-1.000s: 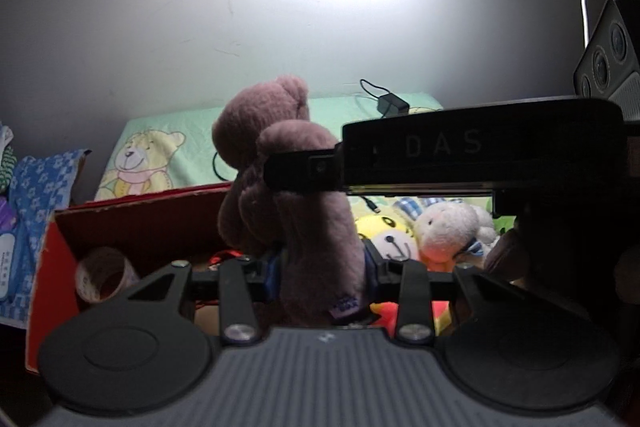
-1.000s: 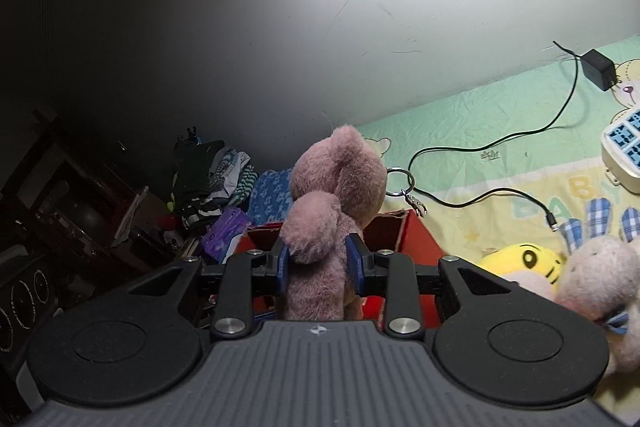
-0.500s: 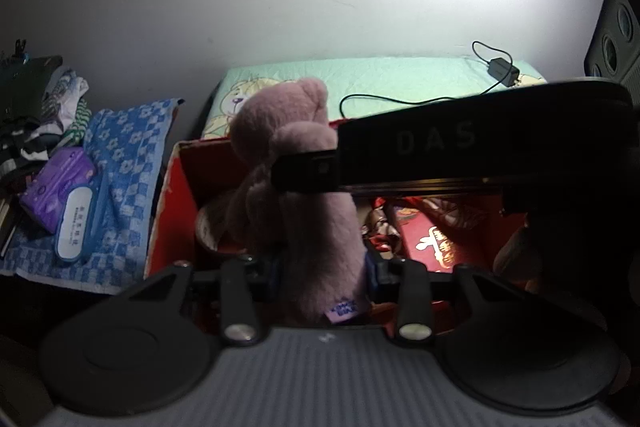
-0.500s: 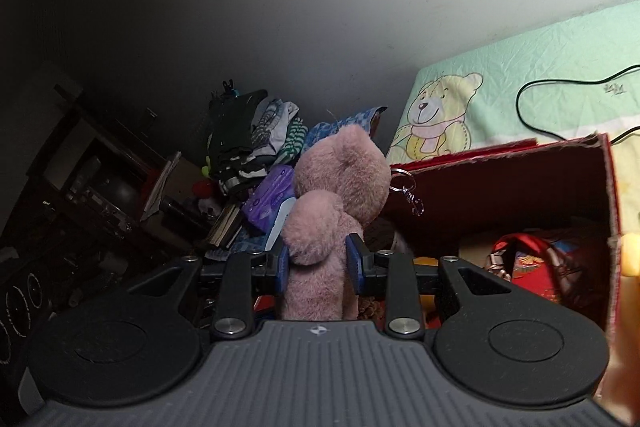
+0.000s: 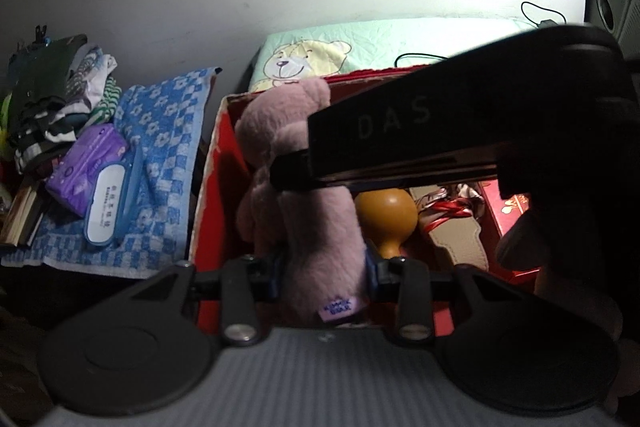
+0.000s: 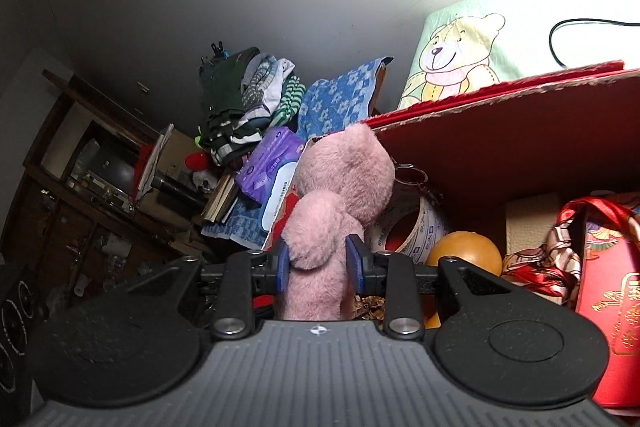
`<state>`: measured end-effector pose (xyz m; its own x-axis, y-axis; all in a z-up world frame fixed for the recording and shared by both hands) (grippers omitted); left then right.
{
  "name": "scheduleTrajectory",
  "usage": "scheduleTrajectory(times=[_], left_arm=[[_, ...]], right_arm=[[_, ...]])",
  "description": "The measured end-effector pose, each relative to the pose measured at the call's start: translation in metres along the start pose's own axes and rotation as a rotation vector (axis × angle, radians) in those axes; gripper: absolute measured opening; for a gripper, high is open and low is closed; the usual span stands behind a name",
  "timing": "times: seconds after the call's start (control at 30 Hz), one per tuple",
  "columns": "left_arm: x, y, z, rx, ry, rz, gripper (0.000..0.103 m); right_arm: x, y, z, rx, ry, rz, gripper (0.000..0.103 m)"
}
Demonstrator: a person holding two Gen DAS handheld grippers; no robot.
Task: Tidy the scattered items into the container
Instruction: 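Carry the held pink teddy bear with the right gripper toward the red box, then lower the pink teddy bear into the red box with the right gripper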
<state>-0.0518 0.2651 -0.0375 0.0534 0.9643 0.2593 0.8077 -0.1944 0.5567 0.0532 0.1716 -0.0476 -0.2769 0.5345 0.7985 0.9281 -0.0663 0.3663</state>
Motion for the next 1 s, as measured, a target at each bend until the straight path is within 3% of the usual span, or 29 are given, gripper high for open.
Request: scheduleTrajectory(times=[0.2, 0.53, 0.7, 0.77, 1.0], left_arm=[[0.009, -0.009, 0.011, 0.038, -0.001, -0.017, 0.043], [0.006, -0.013, 0.016, 0.059, -0.039, -0.034, 0.049], [0.008, -0.015, 0.001, 0.021, -0.06, -0.053, 0.065], [0.009, -0.016, -0.003, 0.013, -0.057, -0.054, 0.065], [0.011, -0.012, 0.001, 0.031, -0.071, -0.081, 0.054]], right_arm=[[0.006, -0.003, 0.027, 0.031, -0.008, -0.011, 0.032], [-0.006, -0.005, 0.041, 0.083, -0.119, -0.002, 0.032], [-0.009, -0.006, 0.041, 0.103, -0.117, 0.004, 0.039], [-0.01, -0.006, 0.04, 0.102, -0.12, 0.013, 0.048], [-0.021, -0.001, 0.025, 0.047, -0.162, 0.047, 0.048]])
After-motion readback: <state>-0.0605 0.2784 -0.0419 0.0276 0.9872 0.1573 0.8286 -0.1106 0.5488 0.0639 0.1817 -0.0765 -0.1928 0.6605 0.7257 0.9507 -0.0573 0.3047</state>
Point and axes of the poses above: each gripper's, at about its wrist camera, not at the fingertips, and z roughly the way its jaws point, x to its left, y to its top, the point moved 6 cm from there along z, roughly the way its jaws point, and after that the axes turned 11 degrees about z, right-handed, at the moved point
